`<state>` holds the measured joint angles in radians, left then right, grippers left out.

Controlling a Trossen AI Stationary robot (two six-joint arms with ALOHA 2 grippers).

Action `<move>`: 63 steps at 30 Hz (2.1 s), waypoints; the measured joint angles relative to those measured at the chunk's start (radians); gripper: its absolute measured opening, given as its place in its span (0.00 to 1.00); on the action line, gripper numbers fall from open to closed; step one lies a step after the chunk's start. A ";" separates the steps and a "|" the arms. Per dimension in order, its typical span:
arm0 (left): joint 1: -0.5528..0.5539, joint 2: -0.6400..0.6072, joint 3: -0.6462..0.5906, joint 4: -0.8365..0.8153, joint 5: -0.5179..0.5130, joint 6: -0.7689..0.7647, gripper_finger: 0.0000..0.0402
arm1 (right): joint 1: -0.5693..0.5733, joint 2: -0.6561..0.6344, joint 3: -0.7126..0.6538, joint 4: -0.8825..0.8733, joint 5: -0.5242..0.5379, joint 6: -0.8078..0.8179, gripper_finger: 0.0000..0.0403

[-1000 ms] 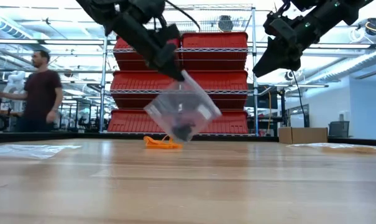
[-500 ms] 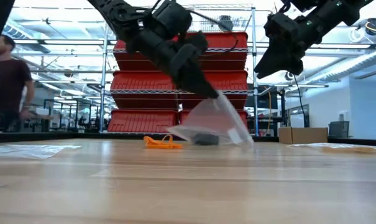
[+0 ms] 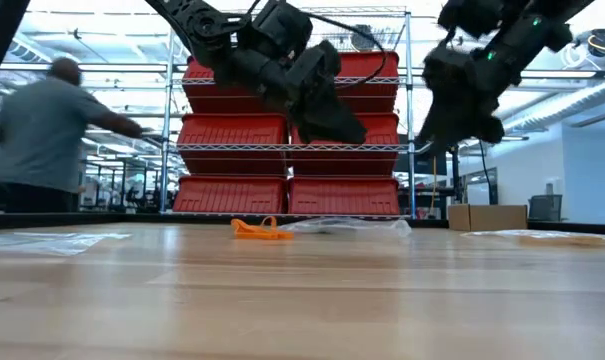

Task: Sort rubber bands
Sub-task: Close the transparent zip bag containing the black rubber bands

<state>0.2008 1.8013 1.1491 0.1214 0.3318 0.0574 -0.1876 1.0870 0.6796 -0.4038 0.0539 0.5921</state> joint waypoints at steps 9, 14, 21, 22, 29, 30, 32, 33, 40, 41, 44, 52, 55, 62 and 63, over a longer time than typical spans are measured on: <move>0.048 -0.002 0.001 -0.213 -0.131 0.099 0.03 | 0.056 0.279 -0.001 0.114 0.077 0.006 0.08; 0.078 -0.002 -0.028 -0.270 -0.138 0.106 0.01 | 0.068 0.393 -0.001 0.205 0.000 0.065 0.03; 0.087 -0.002 -0.059 -0.271 -0.130 0.081 0.01 | 0.022 0.502 0.002 0.232 -0.008 0.113 0.00; 0.087 -0.002 -0.059 -0.268 -0.125 0.081 0.01 | 0.006 0.506 0.001 0.244 0.004 0.114 0.00; 0.089 -0.002 -0.059 -0.239 -0.107 0.055 0.00 | -0.154 0.504 -0.001 0.405 0.108 -0.047 0.00; 0.090 -0.002 -0.059 -0.238 -0.103 0.055 0.00 | -0.173 0.493 -0.002 0.402 0.102 -0.080 0.00; 0.090 -0.002 -0.059 -0.238 -0.101 0.053 0.00 | -0.206 0.458 -0.002 0.393 0.106 -0.141 0.00; 0.092 -0.002 -0.063 -0.238 -0.100 0.053 0.00 | -0.218 0.431 -0.002 0.365 0.104 -0.164 0.00; 0.130 -0.007 -0.121 -0.118 -0.023 0.006 0.00 | -0.238 0.323 -0.001 0.258 -0.072 -0.129 0.00; 0.140 -0.014 -0.136 -0.080 0.021 0.000 0.00 | -0.228 0.332 -0.001 0.267 -0.094 -0.122 0.01; 0.167 -0.034 -0.163 0.022 0.142 -0.021 0.00 | -0.197 0.374 -0.001 0.337 -0.105 -0.096 0.07; 0.233 -0.126 -0.230 0.087 0.309 -0.026 0.00 | -0.181 0.457 -0.001 0.394 0.088 0.053 0.43; 0.261 -0.153 -0.259 0.101 0.314 -0.026 0.00 | -0.186 0.488 -0.001 0.450 0.095 0.069 0.54; 0.312 -0.167 -0.355 0.260 0.366 -0.118 0.00 | -0.186 0.611 0.001 0.567 0.056 0.111 0.55; 0.317 -0.167 -0.368 0.298 0.375 -0.134 0.00 | -0.189 0.622 0.003 0.570 0.056 0.117 0.53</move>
<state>0.5179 1.6346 0.7806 0.4198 0.7069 -0.0764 -0.3764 1.7092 0.6822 0.1663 0.1099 0.7093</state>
